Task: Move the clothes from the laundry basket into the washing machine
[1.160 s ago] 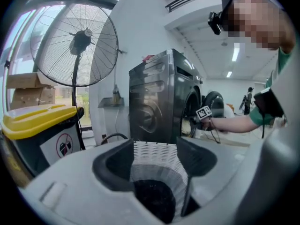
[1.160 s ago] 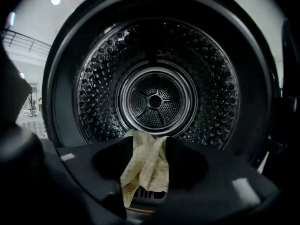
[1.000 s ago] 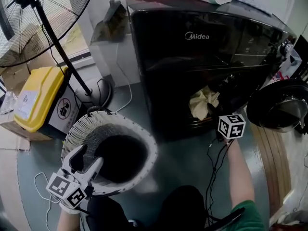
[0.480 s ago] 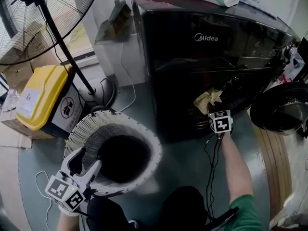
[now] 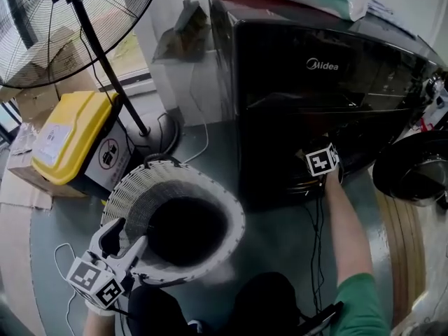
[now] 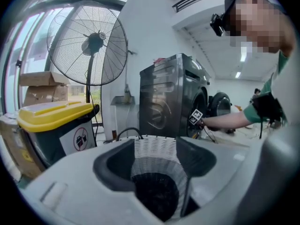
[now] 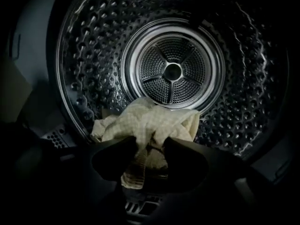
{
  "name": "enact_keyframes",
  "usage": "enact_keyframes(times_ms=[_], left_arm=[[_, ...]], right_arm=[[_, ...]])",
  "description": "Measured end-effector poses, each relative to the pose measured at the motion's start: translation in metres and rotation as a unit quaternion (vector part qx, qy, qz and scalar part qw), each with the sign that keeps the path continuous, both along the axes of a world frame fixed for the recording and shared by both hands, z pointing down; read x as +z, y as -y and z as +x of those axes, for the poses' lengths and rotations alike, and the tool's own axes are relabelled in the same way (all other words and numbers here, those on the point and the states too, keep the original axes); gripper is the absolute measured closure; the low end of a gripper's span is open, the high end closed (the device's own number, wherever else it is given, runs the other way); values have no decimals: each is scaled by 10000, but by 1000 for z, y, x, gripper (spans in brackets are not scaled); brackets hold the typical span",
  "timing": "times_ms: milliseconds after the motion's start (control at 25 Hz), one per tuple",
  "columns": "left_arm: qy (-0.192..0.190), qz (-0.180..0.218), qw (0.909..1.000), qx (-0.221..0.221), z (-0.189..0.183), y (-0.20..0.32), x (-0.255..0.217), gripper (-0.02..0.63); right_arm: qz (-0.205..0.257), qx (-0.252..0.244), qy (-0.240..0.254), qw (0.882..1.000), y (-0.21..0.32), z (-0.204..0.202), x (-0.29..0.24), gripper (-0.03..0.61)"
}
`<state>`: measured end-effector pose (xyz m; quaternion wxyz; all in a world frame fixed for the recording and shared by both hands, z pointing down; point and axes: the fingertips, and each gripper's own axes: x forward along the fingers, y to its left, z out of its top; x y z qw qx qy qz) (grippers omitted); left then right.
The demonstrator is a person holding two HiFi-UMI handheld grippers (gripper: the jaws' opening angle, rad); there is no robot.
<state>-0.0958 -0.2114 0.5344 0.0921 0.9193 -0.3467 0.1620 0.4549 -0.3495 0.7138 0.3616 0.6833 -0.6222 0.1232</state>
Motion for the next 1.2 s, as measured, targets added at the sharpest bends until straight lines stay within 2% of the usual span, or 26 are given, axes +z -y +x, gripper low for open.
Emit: enact_keyframes(times_ms=[120,320,520,840,1040,1200], left_arm=[[-91,8,9999,99,4,4,-4,339],[-367,-61,9987,344,12,8,-2,340],[-657,-126,9961,579,16,7,1,341],[-1093,-76,9915,697,15,13,-11,350],[-1201,-46,9883,937,26,4,-22,354],[-1286,201,9855,1088,42,7,-49,356]], right_arm=[[432,163,455,9979,-19,-4,-28,337],[1217,436,1263,9835,-71,-2,-75,337],[1795,671,1695,9667,-125,-9,-118,339],[2621,599,1866,9449,-196,-63,-193,346],[3016,365,1814,9353,-223,-104,-233,409],[3253,123,1666,9307,-235,-133,-266,431]])
